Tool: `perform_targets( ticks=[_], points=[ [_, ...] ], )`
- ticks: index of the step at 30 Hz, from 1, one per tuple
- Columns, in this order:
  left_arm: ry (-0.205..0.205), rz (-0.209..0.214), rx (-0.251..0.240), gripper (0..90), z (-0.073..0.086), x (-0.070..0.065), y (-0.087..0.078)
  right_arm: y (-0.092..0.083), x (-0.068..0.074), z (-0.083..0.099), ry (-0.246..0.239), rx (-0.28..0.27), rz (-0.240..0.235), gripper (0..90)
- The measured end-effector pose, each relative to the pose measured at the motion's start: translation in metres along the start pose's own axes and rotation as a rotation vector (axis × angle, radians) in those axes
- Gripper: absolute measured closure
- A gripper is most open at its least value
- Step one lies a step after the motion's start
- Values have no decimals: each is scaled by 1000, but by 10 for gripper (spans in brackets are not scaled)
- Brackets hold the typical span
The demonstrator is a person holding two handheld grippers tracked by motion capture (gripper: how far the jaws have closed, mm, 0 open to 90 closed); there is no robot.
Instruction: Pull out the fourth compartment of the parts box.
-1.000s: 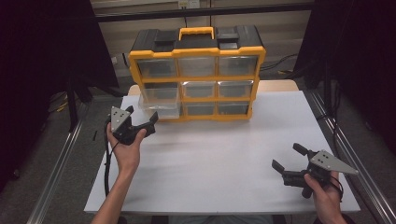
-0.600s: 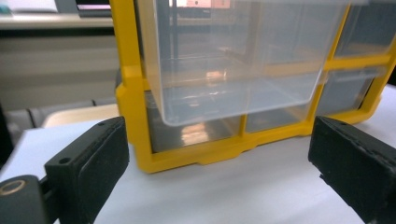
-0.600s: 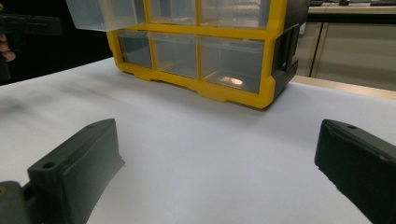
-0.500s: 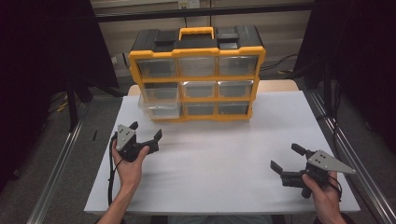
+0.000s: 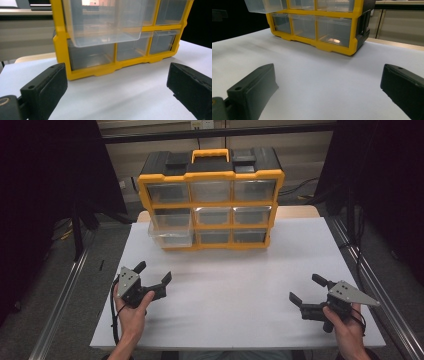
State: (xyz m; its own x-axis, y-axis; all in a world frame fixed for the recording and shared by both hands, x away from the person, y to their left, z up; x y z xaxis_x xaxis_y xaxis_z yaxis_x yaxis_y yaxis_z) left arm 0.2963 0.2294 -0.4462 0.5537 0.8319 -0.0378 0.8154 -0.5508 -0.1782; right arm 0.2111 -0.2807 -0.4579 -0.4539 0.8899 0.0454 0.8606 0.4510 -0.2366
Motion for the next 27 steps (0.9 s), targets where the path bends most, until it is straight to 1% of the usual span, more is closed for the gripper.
perform_targets(
  ticks=[2,3,5,6,7,8,9,10,11,13,15,17,18,19,20,21,22,23,25,27],
  points=[
    [6,5,7,32,1,0,-3,0,0,0,2,-2,0,0],
    [0,13,1,32,2,-1,-7,0,0,0,-2,-2,1,0],
    [26,12,12,31,1,-3,-12,0,0,0,-3,-1,3,1],
    [31,3,5,33,1,-3,-15,0,1,0,-3,1,3,1],
    [25,10,1,33,1,-3,-17,-1,1,0,-6,0,1,2],
    [8,15,1,33,2,-3,-19,0,1,-1,-3,-4,3,2],
    [6,17,3,32,2,-2,-22,-1,1,-1,-4,-4,5,2],
    [-7,14,-7,29,3,-2,-24,-1,1,0,-1,-3,2,2],
    [-12,3,-9,28,3,-1,-27,-2,1,0,-2,-3,2,1],
    [-19,1,-8,28,4,0,-30,-1,0,0,-1,-6,10,2],
    [-10,-15,10,28,5,0,-33,-2,-1,-1,-1,-6,15,3],
    [-16,-23,27,31,8,0,-36,-2,0,-1,3,-10,21,3],
    [-17,-21,31,31,9,1,-38,-3,-1,-1,-2,-8,18,3],
    [-18,-34,39,31,10,0,-41,-3,-1,-1,-3,-7,13,3],
    [-20,-31,41,31,11,1,-43,-3,0,-1,2,-10,20,3],
    [-31,-32,40,31,11,3,-46,-4,-1,-1,1,-11,21,3],
    [-37,-42,40,32,11,4,-47,-4,-1,-1,1,-12,25,3],
    [-36,-54,43,35,12,5,-49,-4,-1,-1,4,-10,29,3],
    [-33,-65,49,37,13,5,-50,-4,-1,-1,5,-9,30,3],
    [-27,-58,54,37,13,5,-50,-4,0,-1,-5,-12,28,3]
  ],
)
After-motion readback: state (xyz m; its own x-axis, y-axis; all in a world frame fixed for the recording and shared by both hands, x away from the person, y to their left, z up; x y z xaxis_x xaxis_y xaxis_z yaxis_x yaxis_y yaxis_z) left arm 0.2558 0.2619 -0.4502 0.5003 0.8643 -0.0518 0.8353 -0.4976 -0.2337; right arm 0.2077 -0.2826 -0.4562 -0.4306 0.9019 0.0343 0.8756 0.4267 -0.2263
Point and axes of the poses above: each handheld gripper's, and its own axes: y roughly forward along the jaws, z roughly out of its underside, x roughly to its left, the point moved 1 cm from there along y, roughly forward along the jaws, and after that the axes turned 2 degrees about z, right-handed, at the moved point
